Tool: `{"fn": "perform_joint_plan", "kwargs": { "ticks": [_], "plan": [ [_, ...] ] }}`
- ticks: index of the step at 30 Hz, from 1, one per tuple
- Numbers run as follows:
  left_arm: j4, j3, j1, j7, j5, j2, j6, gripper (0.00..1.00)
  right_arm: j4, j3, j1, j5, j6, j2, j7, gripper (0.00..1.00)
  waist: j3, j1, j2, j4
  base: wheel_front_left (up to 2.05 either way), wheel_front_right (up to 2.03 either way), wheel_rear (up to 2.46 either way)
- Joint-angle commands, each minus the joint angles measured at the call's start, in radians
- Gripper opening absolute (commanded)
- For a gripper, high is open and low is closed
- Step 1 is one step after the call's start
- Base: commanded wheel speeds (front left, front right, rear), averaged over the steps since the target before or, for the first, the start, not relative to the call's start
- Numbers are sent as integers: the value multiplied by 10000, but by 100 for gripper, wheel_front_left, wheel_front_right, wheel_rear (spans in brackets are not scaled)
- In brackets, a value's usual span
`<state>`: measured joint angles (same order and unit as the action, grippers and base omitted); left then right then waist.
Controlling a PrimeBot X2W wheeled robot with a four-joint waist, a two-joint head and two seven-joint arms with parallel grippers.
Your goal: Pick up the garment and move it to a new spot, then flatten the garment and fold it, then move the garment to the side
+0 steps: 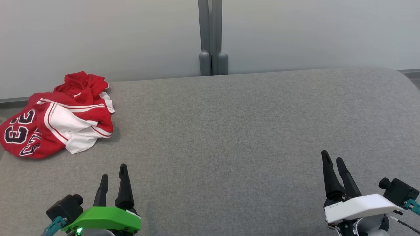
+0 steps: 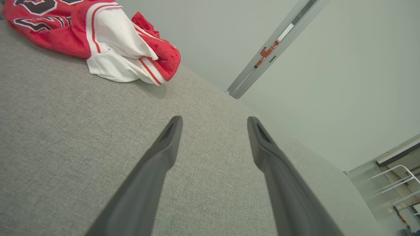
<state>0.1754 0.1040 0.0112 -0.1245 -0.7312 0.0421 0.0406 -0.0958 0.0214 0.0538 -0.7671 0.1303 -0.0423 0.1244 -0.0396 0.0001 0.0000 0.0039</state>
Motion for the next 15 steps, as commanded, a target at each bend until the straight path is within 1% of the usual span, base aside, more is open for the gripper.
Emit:
{"fn": "perform_joint_plan", "kwargs": {
  "ticks": [1,15],
  "plan": [
    [-106,50,51,-114,415,68,58,100,185,49,25,364,4,-57,113,100,-13,-1,0,2,0,0,0],
    [-10,231,243,-472,2214,83,137,100,174,239,234,2239,5,-68,473,100,-124,-1,0,7,0,0,0]
  ]
}}
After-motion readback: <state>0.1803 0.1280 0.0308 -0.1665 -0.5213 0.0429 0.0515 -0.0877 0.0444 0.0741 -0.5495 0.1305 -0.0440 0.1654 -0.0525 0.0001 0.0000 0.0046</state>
